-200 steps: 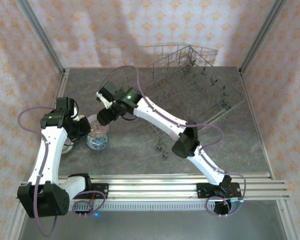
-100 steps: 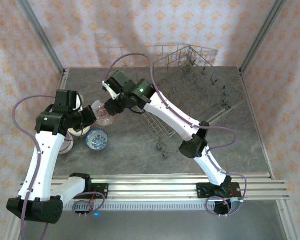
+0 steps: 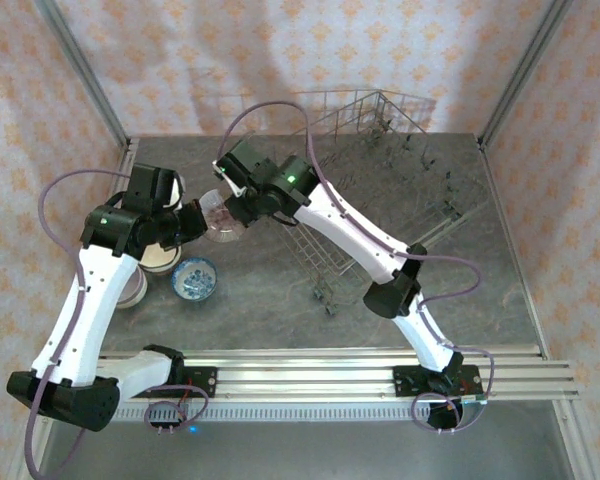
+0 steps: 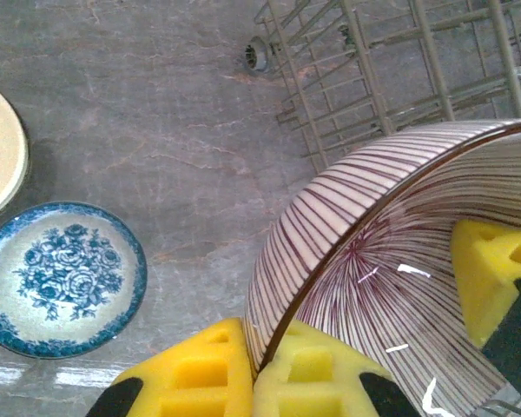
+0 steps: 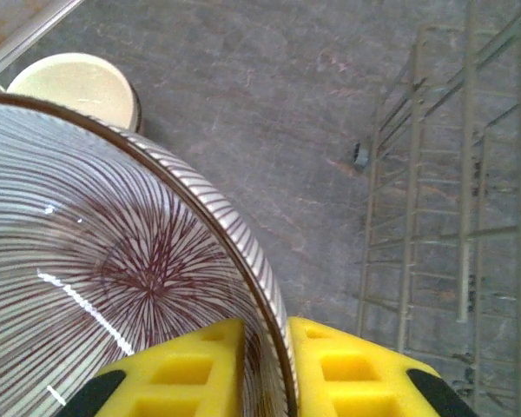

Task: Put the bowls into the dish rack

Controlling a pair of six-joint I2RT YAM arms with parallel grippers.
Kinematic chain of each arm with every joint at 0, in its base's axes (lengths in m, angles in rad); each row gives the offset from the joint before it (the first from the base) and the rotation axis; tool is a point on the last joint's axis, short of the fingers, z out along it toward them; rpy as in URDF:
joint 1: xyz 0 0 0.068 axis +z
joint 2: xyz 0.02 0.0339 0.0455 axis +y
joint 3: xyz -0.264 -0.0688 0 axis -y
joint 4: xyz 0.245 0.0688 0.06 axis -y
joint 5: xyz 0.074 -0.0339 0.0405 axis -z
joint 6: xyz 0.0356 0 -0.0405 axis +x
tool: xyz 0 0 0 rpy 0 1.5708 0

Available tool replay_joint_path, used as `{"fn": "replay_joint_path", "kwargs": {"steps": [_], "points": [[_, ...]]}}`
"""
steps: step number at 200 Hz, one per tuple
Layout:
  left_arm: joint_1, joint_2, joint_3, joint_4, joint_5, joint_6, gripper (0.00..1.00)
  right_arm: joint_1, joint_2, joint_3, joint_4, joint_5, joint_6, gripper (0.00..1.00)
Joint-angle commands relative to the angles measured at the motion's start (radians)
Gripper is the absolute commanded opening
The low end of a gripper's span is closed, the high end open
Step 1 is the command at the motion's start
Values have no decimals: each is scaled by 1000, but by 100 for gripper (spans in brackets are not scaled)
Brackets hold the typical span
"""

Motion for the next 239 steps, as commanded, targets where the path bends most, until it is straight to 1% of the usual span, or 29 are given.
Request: {"fn": "replay_joint_path", "kwargs": {"steps": [1,15,29,41,55,76,91,109,124,159,181,195,232,239], "points": [[-41,5,80,42,-31,-37,0,15,-61,0,-34,65,-23,13],[-69,18,105,51,-39,-45,0,14,-68,0,-36,82,-29,11],[-89,39,129,68,-46,-53,0,15,-79,1,-35,101,-34,6],[-103,65,156,81,-48,-58,0,13,-88,4,-33,133,-43,2],[-120,102,203,90,-50,-59,1,5,-105,14,-30,177,-50,0],[-149,155,297,99,-58,-51,17,-18,-140,12,-9,243,-60,0],[-162,189,369,98,-67,-48,34,-46,-166,12,4,283,-68,0],[-173,218,438,109,-77,-43,47,-96,-191,11,22,322,-64,0],[-177,232,479,126,-87,-42,54,-139,-209,1,43,371,-75,0],[-177,256,488,171,-93,-42,56,-263,-244,-29,105,422,-71,0],[-177,281,481,179,-95,-29,57,-344,-275,-83,180,467,-72,0],[-177,303,478,183,-101,-16,58,-402,-302,-135,234,474,-73,0],[-177,375,463,223,-107,-2,59,-567,-393,-363,425,473,-92,0],[-177,391,455,240,-102,26,59,-598,-403,-402,448,468,-98,0]]}}
